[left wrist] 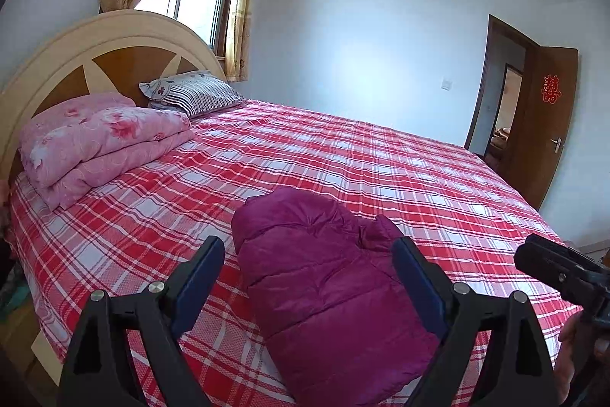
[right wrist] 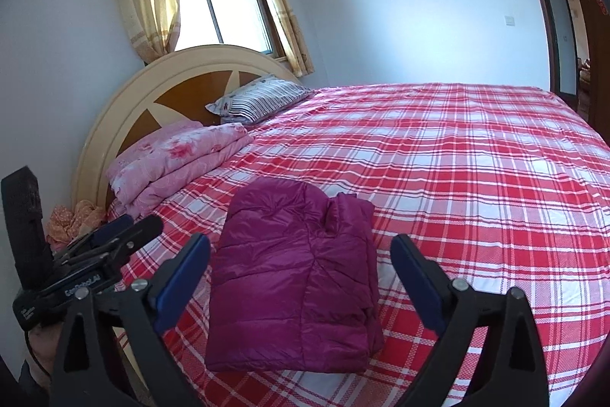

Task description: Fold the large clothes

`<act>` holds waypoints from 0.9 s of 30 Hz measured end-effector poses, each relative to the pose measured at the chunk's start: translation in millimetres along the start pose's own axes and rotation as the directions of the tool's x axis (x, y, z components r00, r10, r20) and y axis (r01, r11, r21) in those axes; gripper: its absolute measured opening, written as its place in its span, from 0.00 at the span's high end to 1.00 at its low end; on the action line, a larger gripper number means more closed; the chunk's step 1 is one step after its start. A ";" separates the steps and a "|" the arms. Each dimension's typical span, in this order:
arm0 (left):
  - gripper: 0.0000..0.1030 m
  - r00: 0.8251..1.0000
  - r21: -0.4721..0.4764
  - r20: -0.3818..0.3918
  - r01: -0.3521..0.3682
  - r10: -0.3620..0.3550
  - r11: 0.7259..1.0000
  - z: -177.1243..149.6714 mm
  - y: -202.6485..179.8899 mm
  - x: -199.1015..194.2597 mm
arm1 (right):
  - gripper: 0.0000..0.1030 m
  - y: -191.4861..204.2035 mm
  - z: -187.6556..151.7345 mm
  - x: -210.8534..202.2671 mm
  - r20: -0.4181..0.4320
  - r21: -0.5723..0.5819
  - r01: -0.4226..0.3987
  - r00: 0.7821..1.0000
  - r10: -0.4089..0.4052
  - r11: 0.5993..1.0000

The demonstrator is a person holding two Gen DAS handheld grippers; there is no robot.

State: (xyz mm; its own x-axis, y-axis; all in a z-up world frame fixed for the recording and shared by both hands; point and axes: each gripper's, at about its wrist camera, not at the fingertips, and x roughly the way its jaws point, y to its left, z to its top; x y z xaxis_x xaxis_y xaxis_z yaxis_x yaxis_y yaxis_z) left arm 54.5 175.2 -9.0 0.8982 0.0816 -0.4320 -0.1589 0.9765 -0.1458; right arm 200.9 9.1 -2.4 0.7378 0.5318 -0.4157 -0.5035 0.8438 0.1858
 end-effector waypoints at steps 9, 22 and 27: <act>0.12 1.000 0.008 0.012 -0.011 0.011 1.000 1.3 -0.5 -4.4 | 0.03 7.2 0.6 -14.3 0.041 -0.012 -0.004 0.999 0.004 1.000; 0.12 1.000 0.025 0.012 -0.026 0.026 0.999 1.3 -1.2 -4.7 | 0.01 8.5 0.6 -21.5 0.064 -0.019 -0.001 0.998 0.003 1.000; 0.12 0.999 0.035 0.011 -0.049 0.049 0.998 1.4 -2.3 -3.0 | 0.00 7.9 -0.3 -22.4 0.065 -0.021 0.004 0.998 -0.003 1.000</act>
State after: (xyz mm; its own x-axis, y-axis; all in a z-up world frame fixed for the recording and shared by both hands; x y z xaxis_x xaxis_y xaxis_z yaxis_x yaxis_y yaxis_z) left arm 52.8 173.0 -6.1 0.8939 0.1318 -0.4285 -0.1886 0.9777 -0.0928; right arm 180.2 3.8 8.1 0.7670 0.5328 -0.3575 -0.5094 0.8445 0.1654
